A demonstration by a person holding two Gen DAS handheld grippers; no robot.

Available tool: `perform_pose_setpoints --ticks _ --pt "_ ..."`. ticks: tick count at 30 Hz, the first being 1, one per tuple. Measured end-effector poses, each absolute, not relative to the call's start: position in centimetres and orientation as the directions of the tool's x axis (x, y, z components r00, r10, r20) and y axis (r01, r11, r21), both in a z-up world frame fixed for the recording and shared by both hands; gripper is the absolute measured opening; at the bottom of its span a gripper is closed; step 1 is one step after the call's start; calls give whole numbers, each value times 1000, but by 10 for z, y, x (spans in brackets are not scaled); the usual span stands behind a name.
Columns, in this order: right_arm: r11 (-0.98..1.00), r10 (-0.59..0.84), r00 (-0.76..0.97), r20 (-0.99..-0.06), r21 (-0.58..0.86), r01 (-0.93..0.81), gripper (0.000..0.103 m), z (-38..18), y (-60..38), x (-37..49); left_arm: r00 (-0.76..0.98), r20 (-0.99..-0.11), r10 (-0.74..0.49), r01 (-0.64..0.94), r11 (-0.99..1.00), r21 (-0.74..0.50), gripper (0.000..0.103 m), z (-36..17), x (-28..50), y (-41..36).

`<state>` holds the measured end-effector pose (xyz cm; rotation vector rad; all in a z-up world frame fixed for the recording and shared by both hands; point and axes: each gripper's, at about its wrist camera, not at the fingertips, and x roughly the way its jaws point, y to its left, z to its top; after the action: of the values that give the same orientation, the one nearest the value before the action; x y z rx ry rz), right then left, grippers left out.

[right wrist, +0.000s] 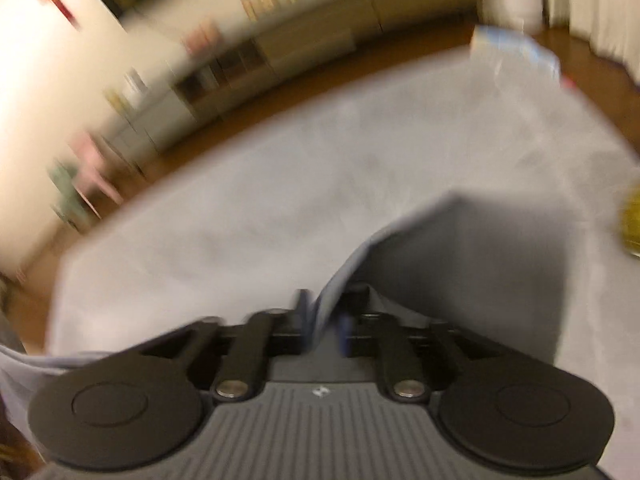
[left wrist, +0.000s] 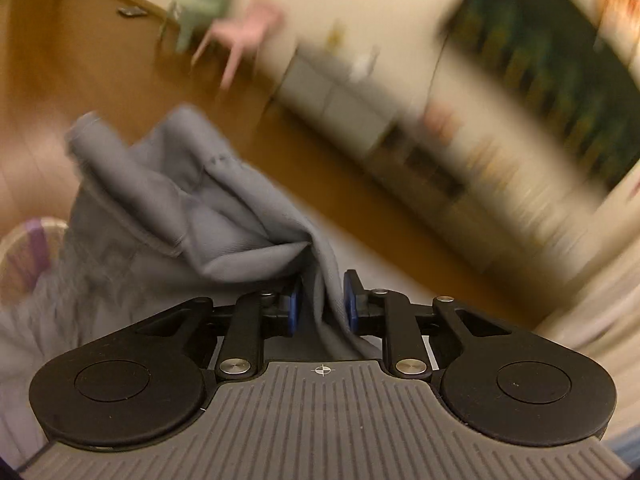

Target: Fold clothes

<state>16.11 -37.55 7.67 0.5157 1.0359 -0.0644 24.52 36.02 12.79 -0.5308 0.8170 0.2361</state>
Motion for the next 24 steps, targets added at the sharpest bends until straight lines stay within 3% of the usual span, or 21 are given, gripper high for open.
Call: perform_pose_setpoints --ticks 1,2,4,5,7,9,11,14,16,20,24 --pt "891 142 497 -856 329 313 42 61 -378 184 596 -802 30 -431 855 -288 6 103 279 358" --pt "890 73 495 -866 280 359 40 50 -386 201 548 -832 86 -465 858 -218 0 84 299 356" --pt "872 -65 577 -814 234 429 38 53 -402 204 601 -788 134 -472 855 -215 0 77 295 357" --pt "880 -113 631 -767 218 422 38 60 -404 194 641 -754 141 -463 855 -234 9 76 289 359" --pt "902 -163 701 -695 183 390 46 71 -396 160 697 -701 152 -431 870 -240 11 76 273 357" --pt "943 -100 722 -685 165 287 49 68 -374 124 743 -654 144 -404 875 -267 11 72 237 360" --pt "978 -6 679 -734 138 158 52 45 -350 101 771 -629 93 -363 877 -315 12 62 204 362" --pt "991 -43 568 -822 38 130 50 1 -334 108 761 -644 80 -380 859 -343 13 39 172 376" --pt "991 -103 585 -804 -33 129 74 -7 -336 121 719 -685 118 -446 834 -325 12 25 156 391" --pt "972 -189 597 -780 -62 226 73 -15 -361 139 740 -648 179 -536 739 -408 15 26 110 431" --pt "951 -262 600 -756 -96 294 71 -18 -372 141 754 -637 163 -572 641 -512 21 21 70 463"
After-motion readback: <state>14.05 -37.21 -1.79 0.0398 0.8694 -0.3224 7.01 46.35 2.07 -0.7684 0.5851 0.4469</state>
